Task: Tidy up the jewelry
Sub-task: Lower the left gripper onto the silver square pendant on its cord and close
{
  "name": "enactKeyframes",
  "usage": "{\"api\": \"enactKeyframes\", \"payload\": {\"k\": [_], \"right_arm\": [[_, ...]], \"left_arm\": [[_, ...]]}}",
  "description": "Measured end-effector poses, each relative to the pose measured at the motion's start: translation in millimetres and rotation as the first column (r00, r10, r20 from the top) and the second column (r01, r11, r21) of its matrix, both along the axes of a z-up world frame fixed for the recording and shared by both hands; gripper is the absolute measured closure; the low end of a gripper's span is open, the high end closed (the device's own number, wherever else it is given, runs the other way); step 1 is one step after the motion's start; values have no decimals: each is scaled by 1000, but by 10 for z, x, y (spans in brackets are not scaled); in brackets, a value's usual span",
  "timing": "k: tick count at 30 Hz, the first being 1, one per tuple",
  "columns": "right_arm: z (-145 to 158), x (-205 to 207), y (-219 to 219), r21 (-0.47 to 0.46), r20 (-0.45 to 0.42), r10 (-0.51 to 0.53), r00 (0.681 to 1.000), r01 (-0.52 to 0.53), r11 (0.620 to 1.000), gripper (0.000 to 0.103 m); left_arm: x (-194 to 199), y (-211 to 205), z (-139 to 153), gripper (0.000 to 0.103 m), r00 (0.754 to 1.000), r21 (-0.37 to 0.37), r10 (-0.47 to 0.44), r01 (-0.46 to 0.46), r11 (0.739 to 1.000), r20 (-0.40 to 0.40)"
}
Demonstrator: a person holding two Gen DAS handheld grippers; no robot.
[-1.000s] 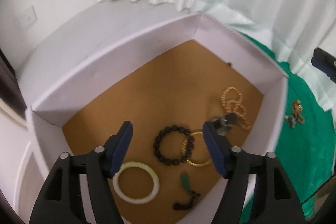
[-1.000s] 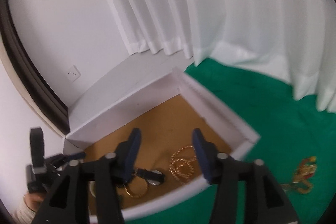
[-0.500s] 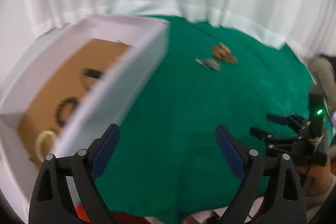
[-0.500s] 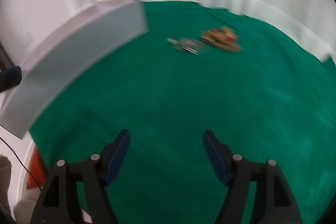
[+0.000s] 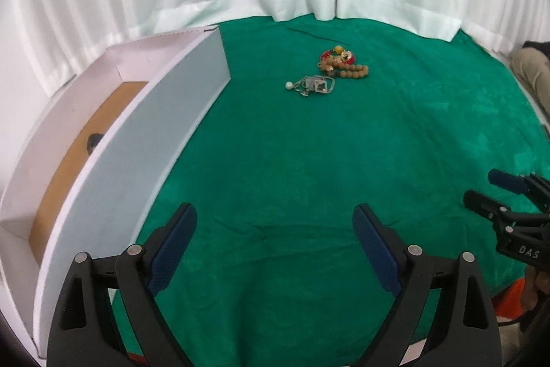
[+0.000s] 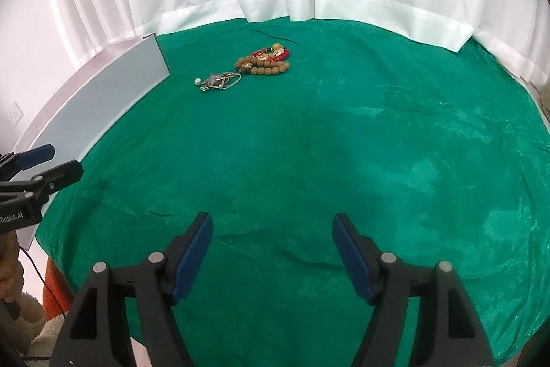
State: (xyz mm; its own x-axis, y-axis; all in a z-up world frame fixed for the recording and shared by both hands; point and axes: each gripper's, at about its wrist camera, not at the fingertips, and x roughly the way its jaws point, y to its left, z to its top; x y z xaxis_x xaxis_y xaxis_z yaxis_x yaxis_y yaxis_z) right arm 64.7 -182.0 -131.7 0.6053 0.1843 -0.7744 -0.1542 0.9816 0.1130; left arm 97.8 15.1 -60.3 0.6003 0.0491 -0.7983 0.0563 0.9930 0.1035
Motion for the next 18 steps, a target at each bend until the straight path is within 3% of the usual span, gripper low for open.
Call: {"api": "enactKeyframes", "payload": {"k": [6, 18], "right_arm": [[-42, 34, 186, 4, -17, 35, 999, -35, 999, 30], [-31, -99, 277, -41, 19, 56, 998, -55, 998, 30]], "left_arm": [[25, -15, -33, 10, 1000, 26, 2, -2, 1000, 2], [57, 54, -308, 10, 996, -32, 22, -25, 999, -85]]}}
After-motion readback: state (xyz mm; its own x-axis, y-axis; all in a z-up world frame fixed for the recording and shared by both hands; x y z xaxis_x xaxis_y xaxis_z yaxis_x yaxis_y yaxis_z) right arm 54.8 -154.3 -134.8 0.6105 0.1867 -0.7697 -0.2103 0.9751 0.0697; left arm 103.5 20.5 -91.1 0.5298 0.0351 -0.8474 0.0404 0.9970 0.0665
